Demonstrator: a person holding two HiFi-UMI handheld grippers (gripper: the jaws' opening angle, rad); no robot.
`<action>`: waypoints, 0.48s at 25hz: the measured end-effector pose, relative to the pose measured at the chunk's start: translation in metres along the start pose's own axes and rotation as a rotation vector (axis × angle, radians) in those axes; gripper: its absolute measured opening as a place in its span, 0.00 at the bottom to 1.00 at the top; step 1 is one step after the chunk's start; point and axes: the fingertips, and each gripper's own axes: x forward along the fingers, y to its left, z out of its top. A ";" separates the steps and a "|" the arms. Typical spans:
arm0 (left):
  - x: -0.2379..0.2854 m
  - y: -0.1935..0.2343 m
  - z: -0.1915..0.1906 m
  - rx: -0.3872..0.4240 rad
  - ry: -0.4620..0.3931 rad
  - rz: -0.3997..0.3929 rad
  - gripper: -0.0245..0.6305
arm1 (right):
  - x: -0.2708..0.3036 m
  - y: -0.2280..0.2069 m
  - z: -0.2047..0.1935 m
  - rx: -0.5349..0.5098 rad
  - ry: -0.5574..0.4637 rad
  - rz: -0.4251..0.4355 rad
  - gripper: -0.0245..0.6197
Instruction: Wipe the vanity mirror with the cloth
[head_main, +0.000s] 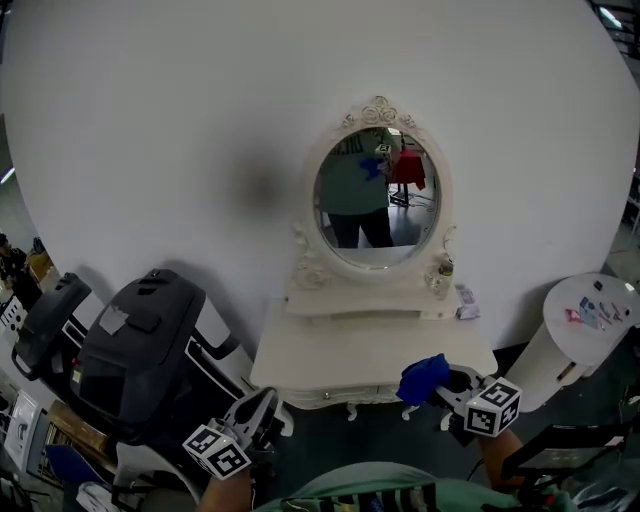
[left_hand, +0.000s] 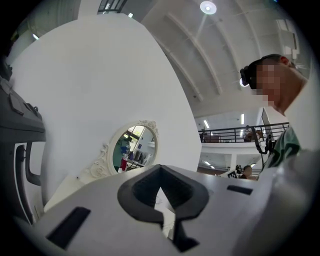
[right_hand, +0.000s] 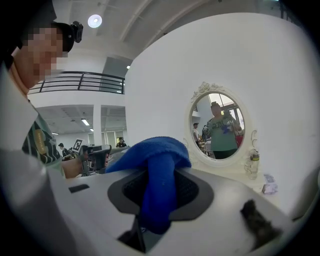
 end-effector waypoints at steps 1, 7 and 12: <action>0.001 0.008 0.001 -0.008 -0.001 0.003 0.03 | 0.007 -0.002 0.001 -0.001 0.008 -0.002 0.20; 0.036 0.042 -0.006 -0.035 0.011 0.017 0.03 | 0.040 -0.040 0.011 -0.002 0.016 0.005 0.20; 0.089 0.048 -0.006 -0.003 0.001 0.064 0.03 | 0.064 -0.099 0.025 -0.005 0.007 0.066 0.20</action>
